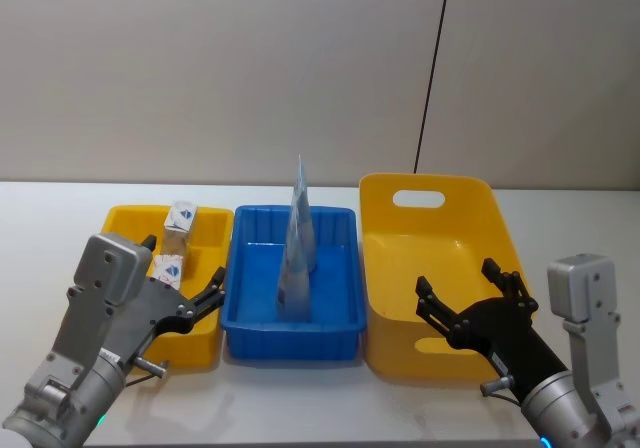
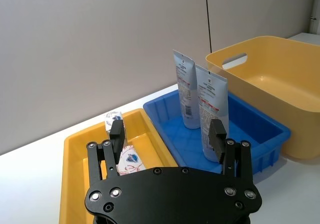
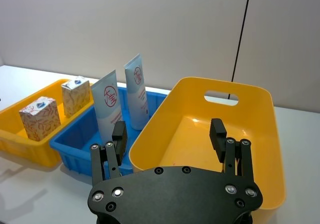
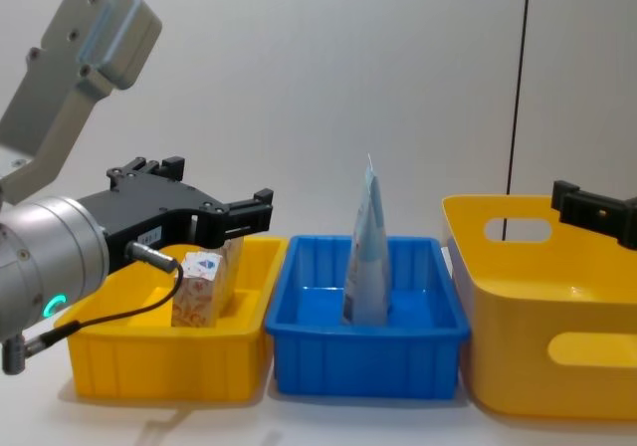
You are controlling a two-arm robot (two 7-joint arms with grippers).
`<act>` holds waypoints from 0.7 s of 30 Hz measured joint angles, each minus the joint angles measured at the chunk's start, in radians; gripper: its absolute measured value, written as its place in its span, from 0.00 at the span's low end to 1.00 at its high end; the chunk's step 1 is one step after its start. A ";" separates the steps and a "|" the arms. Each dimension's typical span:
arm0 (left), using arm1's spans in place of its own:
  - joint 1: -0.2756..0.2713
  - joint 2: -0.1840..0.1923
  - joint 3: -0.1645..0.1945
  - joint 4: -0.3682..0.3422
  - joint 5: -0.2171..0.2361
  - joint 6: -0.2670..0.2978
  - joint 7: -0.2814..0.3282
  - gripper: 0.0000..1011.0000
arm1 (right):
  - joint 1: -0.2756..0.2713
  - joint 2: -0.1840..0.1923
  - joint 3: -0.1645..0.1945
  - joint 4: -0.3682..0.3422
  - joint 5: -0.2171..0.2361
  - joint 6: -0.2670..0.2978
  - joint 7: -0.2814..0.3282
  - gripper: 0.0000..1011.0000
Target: Bimanual collaborative sorting of washing and personal care products
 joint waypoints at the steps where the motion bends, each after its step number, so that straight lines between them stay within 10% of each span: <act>1: 0.000 0.000 0.000 0.000 0.000 0.000 0.000 0.99 | 0.000 0.000 0.000 0.000 0.000 0.000 0.000 0.99; 21: 0.000 0.000 0.000 0.000 0.000 0.000 0.000 0.99 | 0.000 0.000 0.000 0.000 0.000 0.000 0.000 0.99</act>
